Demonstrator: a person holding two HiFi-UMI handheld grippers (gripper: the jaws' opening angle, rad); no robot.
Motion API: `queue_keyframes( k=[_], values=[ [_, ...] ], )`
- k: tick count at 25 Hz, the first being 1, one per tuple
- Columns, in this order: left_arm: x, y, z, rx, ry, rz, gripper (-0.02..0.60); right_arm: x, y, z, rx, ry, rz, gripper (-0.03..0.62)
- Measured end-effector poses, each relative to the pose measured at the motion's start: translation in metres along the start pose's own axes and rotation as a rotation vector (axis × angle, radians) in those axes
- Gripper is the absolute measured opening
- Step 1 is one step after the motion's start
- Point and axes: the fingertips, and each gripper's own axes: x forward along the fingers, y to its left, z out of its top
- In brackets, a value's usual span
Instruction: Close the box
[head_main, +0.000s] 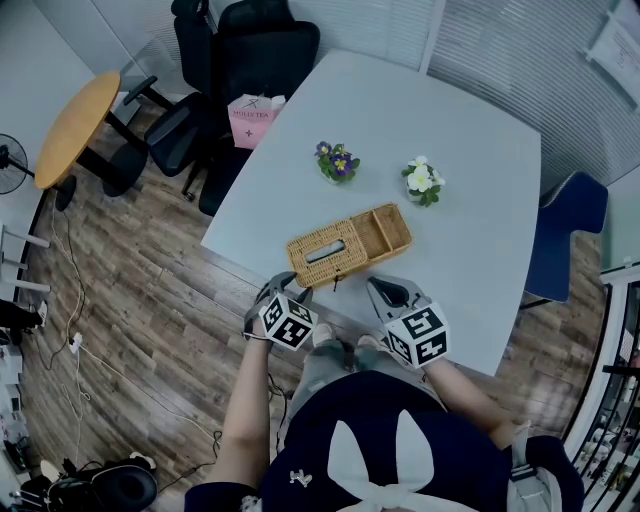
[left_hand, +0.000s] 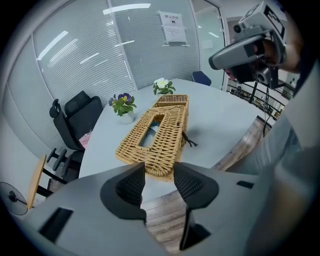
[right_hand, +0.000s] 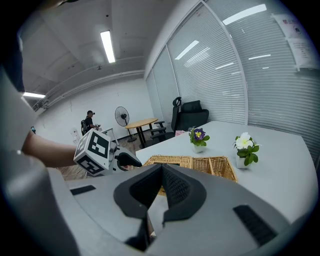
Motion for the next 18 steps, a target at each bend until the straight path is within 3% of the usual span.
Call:
queue_keyframes(
  k=[18],
  values=[
    [0.0072,-0.0032,-0.0063,0.042,0.009,0.03,0.184,0.0004,0.0007,-0.0043,0.006,0.009,-0.002,0.006]
  ],
)
